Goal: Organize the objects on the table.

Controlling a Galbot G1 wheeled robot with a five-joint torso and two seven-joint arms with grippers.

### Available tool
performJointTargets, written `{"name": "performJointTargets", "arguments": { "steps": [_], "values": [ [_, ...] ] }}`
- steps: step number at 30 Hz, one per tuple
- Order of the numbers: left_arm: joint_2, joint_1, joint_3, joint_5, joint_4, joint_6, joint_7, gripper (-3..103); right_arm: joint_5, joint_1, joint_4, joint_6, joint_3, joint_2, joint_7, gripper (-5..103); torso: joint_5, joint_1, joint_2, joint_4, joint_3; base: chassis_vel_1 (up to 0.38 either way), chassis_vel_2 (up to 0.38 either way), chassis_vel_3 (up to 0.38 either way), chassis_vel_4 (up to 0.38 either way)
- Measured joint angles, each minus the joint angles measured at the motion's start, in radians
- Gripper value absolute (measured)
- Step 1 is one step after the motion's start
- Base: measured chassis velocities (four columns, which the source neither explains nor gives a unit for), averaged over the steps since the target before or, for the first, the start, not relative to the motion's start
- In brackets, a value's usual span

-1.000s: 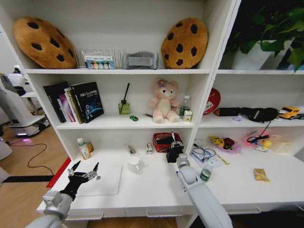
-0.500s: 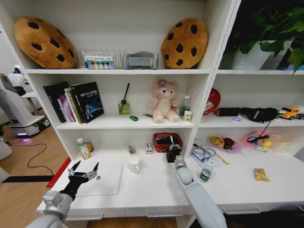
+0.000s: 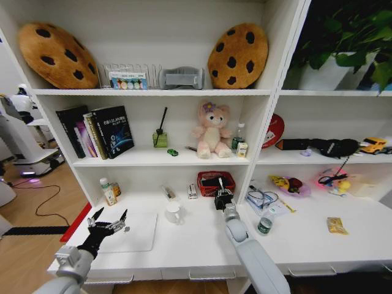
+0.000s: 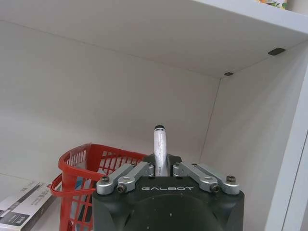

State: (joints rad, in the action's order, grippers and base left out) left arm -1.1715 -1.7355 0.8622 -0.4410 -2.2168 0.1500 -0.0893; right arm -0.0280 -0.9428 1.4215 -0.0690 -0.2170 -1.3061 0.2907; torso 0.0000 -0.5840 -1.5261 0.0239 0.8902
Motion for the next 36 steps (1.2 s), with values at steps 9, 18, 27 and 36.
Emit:
{"name": "performJointTargets", "arguments": {
  "steps": [9,18,27,36],
  "values": [
    [0.000,0.000,0.000,0.000,0.000,0.000,0.000,100,-0.008,-0.033,0.106,0.030,0.003,0.030,0.045,43,0.0001,0.000,0.000,-0.0001,0.000,0.000,0.000,0.000,0.000],
    [0.000,0.000,0.000,0.000,0.000,0.000,0.000,100,-0.279,-0.203,0.494,0.250,0.014,0.145,0.252,76,0.0000,0.000,0.000,0.0001,0.000,0.000,0.000,0.000,0.000],
    [0.000,0.000,0.000,0.000,0.000,0.000,0.000,100,-0.689,-0.412,0.611,0.499,-0.006,0.193,0.443,100,0.0000,0.000,0.000,0.0002,0.000,0.000,0.000,0.000,0.000],
    [0.000,0.000,0.000,0.000,0.000,0.000,0.000,100,-0.662,-0.337,0.462,0.524,0.008,0.157,0.427,103,0.0000,0.000,0.000,-0.0002,0.000,0.000,0.000,0.000,0.000]
  ]
}}
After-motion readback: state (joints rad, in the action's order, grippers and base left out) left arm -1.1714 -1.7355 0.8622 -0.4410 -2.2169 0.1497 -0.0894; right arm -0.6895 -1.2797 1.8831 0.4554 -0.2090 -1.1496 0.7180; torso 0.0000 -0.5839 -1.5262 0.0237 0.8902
